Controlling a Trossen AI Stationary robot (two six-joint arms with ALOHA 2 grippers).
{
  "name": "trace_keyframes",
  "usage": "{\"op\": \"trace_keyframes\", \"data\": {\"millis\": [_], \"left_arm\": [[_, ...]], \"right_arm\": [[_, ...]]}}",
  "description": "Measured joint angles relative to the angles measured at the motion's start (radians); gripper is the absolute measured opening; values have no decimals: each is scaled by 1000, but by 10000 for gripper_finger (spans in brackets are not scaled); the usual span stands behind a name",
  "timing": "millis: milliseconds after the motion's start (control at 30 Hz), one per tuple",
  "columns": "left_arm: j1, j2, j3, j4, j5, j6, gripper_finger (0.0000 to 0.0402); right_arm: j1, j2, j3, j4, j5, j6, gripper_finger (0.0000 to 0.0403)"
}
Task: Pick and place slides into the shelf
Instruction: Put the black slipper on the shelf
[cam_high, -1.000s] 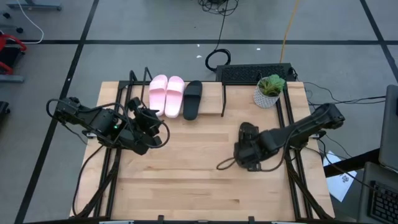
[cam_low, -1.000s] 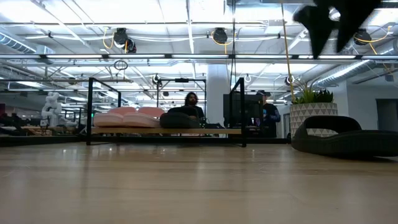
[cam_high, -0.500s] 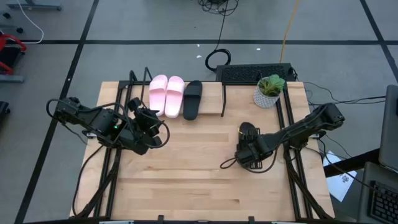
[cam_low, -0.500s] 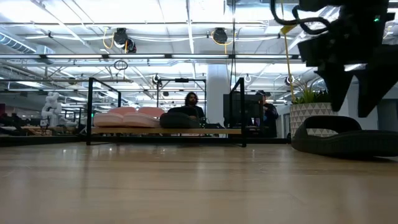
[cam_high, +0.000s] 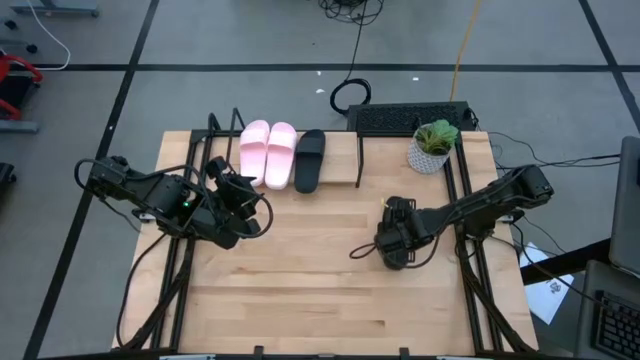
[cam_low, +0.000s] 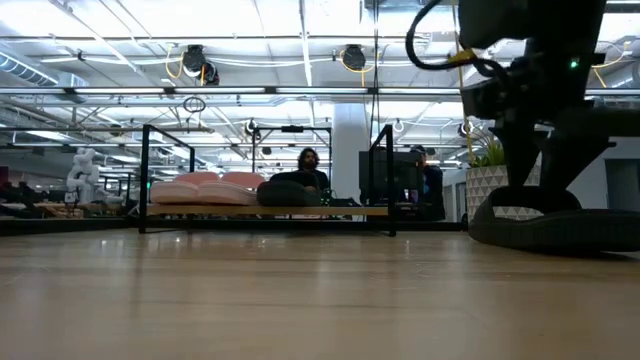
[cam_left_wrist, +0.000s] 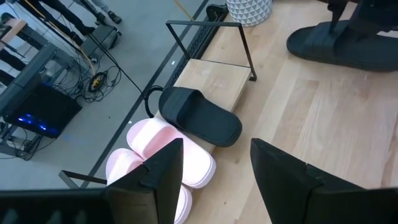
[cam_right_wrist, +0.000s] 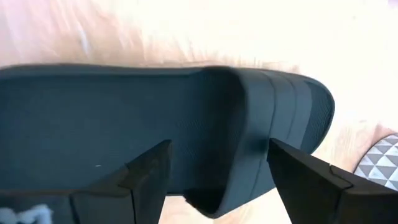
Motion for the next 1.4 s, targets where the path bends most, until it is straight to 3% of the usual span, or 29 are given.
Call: {"op": "trace_keyframes", "data": {"millis": [167, 433, 767, 1033, 1400], "left_arm": [[0, 0, 0, 0, 0, 0, 188], [0, 0, 0, 0, -4, -2, 188], [0, 0, 0, 0, -2, -13, 188], [1, 0, 0, 0, -4, -9, 188], [44, 0, 0, 0, -3, -7, 188]], "right_arm": [[-21, -2, -38, 38, 8, -5, 251], [-47, -1, -48, 45, 154, 5, 251], [-71, -1, -48, 79, 147, -10, 251], [-48, 0, -47, 71, 25, 0, 251], [-43, 0, -50, 74, 82, 16, 251]]}}
